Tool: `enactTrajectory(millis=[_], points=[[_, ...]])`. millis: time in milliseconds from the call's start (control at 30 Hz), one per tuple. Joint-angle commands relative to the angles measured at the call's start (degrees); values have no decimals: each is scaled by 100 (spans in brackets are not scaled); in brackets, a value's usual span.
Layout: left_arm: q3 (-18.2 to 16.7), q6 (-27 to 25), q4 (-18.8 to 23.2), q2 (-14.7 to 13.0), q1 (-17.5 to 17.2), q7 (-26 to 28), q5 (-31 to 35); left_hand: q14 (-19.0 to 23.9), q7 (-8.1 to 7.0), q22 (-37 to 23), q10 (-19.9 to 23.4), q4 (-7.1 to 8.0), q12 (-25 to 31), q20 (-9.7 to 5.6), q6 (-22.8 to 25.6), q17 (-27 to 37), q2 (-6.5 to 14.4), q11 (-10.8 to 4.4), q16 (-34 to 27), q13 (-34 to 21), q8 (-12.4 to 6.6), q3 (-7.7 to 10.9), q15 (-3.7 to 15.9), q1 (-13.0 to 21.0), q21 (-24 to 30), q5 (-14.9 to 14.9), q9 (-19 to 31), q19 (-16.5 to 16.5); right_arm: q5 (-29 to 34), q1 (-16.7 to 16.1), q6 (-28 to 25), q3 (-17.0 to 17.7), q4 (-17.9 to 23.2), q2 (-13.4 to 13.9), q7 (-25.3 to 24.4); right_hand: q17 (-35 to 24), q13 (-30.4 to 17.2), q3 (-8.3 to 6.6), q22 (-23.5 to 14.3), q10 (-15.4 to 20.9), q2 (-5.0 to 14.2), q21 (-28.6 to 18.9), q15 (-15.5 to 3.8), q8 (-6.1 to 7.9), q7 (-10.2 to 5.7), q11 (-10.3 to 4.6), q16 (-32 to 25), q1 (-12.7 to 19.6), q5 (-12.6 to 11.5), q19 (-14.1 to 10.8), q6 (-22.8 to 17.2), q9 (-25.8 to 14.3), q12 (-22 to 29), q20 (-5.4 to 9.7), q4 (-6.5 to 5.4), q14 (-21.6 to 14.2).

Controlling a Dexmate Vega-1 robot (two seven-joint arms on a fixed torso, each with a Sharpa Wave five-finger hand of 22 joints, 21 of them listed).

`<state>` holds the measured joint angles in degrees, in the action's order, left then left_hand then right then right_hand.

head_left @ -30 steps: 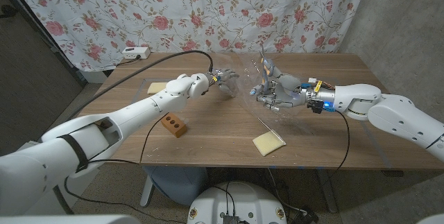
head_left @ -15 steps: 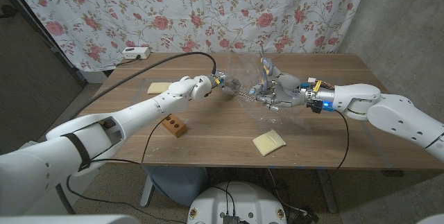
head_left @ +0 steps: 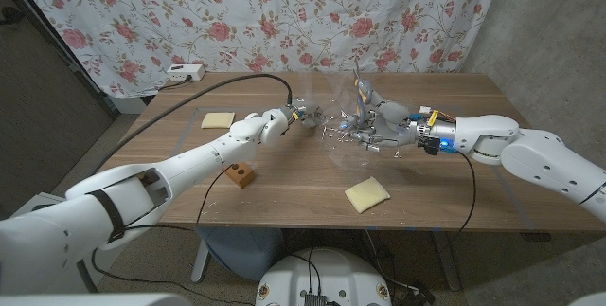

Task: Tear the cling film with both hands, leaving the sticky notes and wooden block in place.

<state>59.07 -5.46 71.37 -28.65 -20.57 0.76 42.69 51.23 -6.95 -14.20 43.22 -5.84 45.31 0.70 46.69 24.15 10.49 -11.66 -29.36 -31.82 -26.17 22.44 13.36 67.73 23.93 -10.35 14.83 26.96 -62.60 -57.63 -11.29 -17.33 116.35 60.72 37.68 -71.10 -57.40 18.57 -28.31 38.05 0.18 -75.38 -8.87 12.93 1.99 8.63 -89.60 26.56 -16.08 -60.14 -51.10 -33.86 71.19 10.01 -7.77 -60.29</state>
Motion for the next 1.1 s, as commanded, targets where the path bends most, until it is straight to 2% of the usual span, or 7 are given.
enactTrajectory(millis=[33, 267, 433, 700, 800, 1100], points=[[-517, 333, -181, 115, -495, 1732, -701, 198, 140, -95, 184, 11, 16, 9, 40, 18, 38, -18, 10, -14, -38, 98, 21, -86, 145, -36, -18, 121, 45, -93, 53, 35, 13, 61, -30, 4, -16, 2, -22, 1289, 35, 13, -275, -8, 475, -973, 27, 37, 40, -68, -43, -21, 43, 238, -5, 154], [-684, 546, -230, 145, -687, 2418, -936, 327, 158, -176, 218, -14, 16, -3, 59, 58, 42, -13, 3, -55, -40, 159, 25, -69, 276, -31, -32, 191, 54, -58, 20, -34, -17, 47, 58, 3, -35, 9, -4, 1281, 34, 32, -274, -13, 473, -969, 26, 37, 49, -66, -35, -29, 56, 239, -5, 151], [-761, 631, -207, 147, -765, 2610, -1075, 367, 190, -241, 214, -39, 6, 14, 53, 78, 37, -9, 33, -88, -33, 209, 22, -52, 372, -28, -40, 218, 93, 23, -43, -165, -61, 6, 173, 3, -31, 9, -9, 1280, 41, 32, -272, -26, 480, -955, 27, 36, 52, -72, -32, -14, 55, 240, -8, 151], [-816, 715, -84, 105, -839, 2575, -1231, 475, 227, -368, 146, -12, -23, 31, -97, 75, 65, 0, 125, -157, 14, 310, 13, -77, 548, -30, -14, 220, 108, 52, -103, -282, -71, -12, 257, 3, -25, 12, -13, 1269, 43, 35, -271, -30, 473, -949, 28, 36, 60, -76, -21, -19, 51, 239, -8, 156], [-819, 750, -89, 112, -850, 2626, -1230, 569, 235, -434, 46, 9, -43, -5, -156, 79, 65, 6, 161, -210, 18, 359, 14, -96, 647, -27, 32, 219, 110, 95, -175, -347, -79, -17, 295, 3, -20, 15, 10, 1279, 39, 55, -270, -37, 483, -950, 27, 34, 63, -70, -11, -16, 54, 240, -8, 156], [-813, 806, -119, 160, -832, 2756, -1194, 596, 257, -470, 4, 10, -37, 1, -165, 82, 49, -1, 224, -266, 5, 401, 13, -108, 719, -20, 76, 190, 167, 194, -300, -515, -80, -49, 362, 3, 28, 23, 1, 1253, 28, 57, -267, -41, 509, -931, 29, 17, 74, -82, -7, -12, 26, 240, -12, 157]])
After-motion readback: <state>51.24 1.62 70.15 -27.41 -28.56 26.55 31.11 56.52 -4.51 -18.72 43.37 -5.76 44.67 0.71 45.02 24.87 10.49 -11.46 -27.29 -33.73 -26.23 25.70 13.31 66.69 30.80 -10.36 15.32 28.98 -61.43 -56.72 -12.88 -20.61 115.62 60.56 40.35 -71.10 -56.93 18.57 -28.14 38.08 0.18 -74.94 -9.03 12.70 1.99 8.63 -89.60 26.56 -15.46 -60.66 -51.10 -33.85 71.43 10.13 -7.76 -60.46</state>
